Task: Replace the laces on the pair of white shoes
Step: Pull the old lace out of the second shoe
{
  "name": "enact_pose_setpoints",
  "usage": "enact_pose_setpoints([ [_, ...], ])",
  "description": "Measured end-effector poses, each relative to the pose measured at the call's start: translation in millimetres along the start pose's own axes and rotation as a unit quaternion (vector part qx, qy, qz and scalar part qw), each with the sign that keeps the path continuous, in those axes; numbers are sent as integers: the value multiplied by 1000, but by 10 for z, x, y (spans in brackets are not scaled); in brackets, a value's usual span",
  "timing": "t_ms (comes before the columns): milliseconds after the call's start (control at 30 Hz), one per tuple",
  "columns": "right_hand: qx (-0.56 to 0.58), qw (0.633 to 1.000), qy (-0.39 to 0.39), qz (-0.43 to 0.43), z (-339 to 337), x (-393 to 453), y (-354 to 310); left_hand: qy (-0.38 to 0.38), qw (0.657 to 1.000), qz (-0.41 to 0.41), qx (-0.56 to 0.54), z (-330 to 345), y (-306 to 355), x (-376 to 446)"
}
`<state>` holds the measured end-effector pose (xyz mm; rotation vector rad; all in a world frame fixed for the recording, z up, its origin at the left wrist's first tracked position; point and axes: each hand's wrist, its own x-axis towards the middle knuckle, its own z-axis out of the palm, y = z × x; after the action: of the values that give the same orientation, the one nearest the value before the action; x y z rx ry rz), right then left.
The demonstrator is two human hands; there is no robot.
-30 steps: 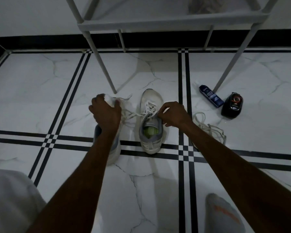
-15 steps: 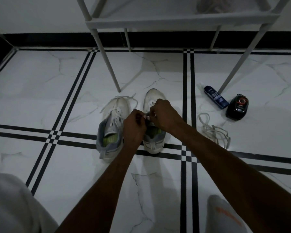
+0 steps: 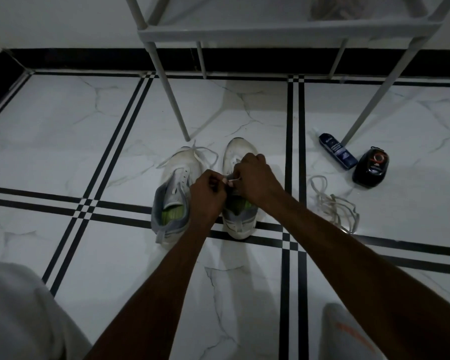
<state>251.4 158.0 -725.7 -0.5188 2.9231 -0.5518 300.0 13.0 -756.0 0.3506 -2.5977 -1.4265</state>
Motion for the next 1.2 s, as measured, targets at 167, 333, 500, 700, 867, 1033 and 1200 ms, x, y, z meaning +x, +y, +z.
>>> enact_pose_setpoints([
  [167,-16,997,51,-49,-36,-51,73,7,1000,-7,-5,-20,-2,-20],
  [333,-8,940,238,244,-584,80,859,18,1000,-12,-13,-39,-28,-28],
  [500,89,990,88,59,-306,14,271,19,1000,-17,-1,-9,-17,-19],
  [700,9,997,39,-58,37,-46,-24,15,1000,-10,15,-20,2,-36],
  [867,236,919,211,235,-344,155,663,15,1000,-3,26,-42,50,-69],
  [1033,80,972,35,219,-480,30,487,5,997,10,79,-33,112,-88],
  [1200,156,970,-91,161,-287,-163,40,-31,991,36,126,7,208,-82],
])
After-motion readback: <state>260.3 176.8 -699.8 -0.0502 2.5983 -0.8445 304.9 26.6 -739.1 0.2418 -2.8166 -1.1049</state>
